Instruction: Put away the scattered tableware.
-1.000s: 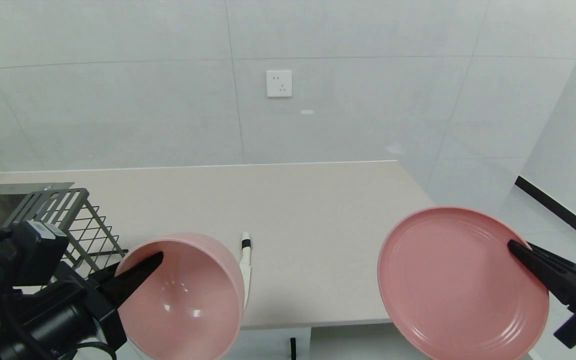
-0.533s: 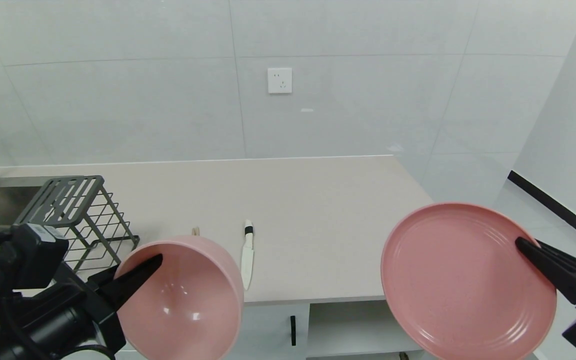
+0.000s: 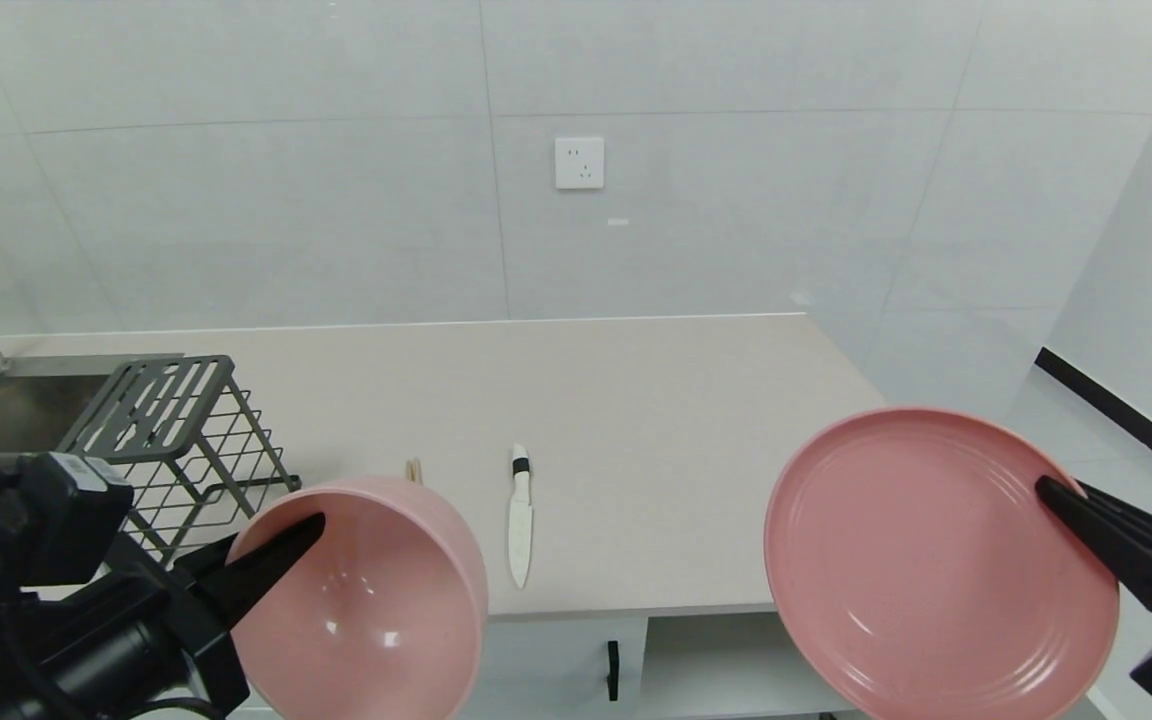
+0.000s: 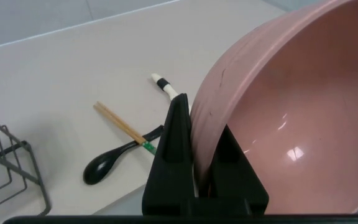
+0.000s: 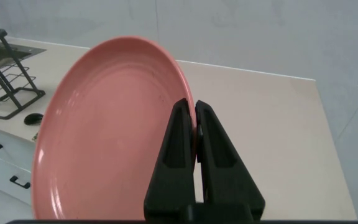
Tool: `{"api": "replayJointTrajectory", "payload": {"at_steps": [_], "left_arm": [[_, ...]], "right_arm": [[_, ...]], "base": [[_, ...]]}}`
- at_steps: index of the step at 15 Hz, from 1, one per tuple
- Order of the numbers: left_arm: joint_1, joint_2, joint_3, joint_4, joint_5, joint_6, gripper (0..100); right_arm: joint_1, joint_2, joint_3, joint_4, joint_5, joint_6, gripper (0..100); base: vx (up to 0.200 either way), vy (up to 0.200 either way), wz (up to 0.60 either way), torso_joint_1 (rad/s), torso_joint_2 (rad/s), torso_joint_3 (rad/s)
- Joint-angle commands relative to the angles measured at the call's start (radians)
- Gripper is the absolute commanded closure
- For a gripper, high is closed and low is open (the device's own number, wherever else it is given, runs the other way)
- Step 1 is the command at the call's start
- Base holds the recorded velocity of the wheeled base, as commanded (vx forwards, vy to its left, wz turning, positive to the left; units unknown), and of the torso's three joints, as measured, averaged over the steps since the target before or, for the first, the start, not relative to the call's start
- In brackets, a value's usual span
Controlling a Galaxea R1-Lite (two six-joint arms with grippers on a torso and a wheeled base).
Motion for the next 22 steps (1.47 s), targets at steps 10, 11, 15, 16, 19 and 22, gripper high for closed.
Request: {"api": "replayJointTrajectory", "payload": {"at_steps": [10,11,15,16,19,22], "left_arm": [[0.004,-0.001,0.001,0.002,0.000,0.000,100],[0.004,-0.001,0.001,0.002,0.000,0.000,100],[0.007,-0.003,0.001,0.000,0.000,0.000,100],[0.007,-0.006,0.001,0.000,0.000,0.000,100],[0.002,-0.042,-0.001,0.000,-0.001,0.001,100],[-0.001,-0.070,-0.002,0.000,-0.003,0.003,100]], "right_arm": [[0.000,0.001,-0.001,0.059,0.000,-0.064,100],[0.000,0.001,-0.001,0.059,0.000,-0.063,100],[-0.001,-0.012,-0.001,0.053,0.000,-0.064,100],[0.000,-0.013,-0.001,0.053,0.000,-0.060,100],[-0.001,-0.016,-0.001,0.053,0.000,-0.064,100],[-0.003,-0.016,-0.001,0.054,0.000,-0.064,100]], "base": [[0.000,0.000,0.00,-0.081,0.19,0.112],[0.000,0.000,0.00,-0.212,0.50,0.290],[0.000,0.000,0.00,-0.173,0.44,0.257],[0.000,0.000,-0.60,-0.056,0.13,0.080],[0.000,0.000,-0.40,-0.023,0.04,0.029],[0.000,0.000,0.00,0.000,0.00,0.000]]}}
